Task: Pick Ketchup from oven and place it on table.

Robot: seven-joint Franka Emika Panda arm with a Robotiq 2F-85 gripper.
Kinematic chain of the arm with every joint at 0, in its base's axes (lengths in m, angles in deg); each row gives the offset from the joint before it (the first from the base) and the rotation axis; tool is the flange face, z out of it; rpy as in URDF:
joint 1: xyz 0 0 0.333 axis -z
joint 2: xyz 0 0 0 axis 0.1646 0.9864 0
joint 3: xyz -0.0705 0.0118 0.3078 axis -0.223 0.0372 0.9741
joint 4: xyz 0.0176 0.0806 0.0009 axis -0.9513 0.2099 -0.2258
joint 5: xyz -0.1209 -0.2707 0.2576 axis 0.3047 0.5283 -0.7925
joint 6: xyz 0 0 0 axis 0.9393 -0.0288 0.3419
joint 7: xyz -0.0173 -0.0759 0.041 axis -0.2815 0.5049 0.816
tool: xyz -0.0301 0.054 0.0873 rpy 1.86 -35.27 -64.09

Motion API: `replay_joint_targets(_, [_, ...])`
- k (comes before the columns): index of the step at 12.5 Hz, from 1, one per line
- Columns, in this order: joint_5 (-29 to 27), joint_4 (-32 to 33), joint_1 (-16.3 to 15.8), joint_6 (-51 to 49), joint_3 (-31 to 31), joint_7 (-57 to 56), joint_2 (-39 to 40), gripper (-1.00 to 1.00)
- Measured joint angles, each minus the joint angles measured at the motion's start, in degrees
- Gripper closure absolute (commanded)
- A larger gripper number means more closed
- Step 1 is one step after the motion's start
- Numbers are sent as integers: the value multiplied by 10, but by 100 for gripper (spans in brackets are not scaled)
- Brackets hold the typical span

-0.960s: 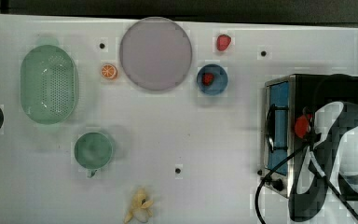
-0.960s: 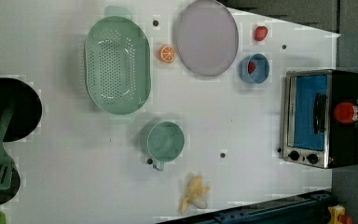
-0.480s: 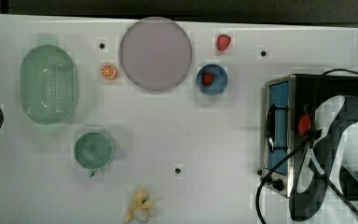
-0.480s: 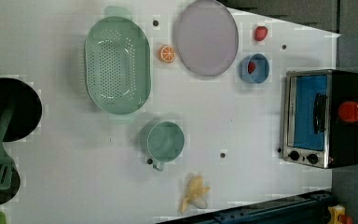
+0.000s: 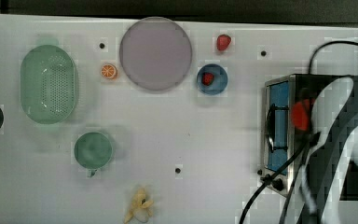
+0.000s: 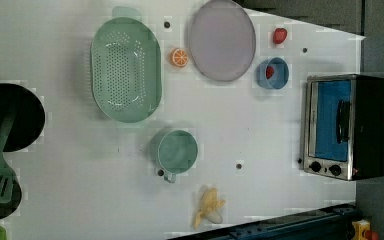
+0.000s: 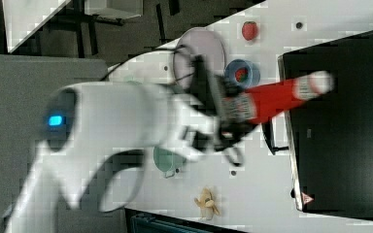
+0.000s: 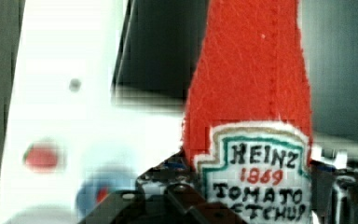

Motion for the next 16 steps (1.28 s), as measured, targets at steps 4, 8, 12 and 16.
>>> replay_joint_targets(4, [25, -19, -41, -45, 93, -4, -81, -27])
replay_joint_targets(8, [58, -7, -100, -60, 169, -5, -92, -27])
replay_joint_targets(12, [80, 70, -131, -38, 233, -5, -80, -27])
replay_joint_targets(16, [84, 216, -137, 87, 238, 4, -80, -27])
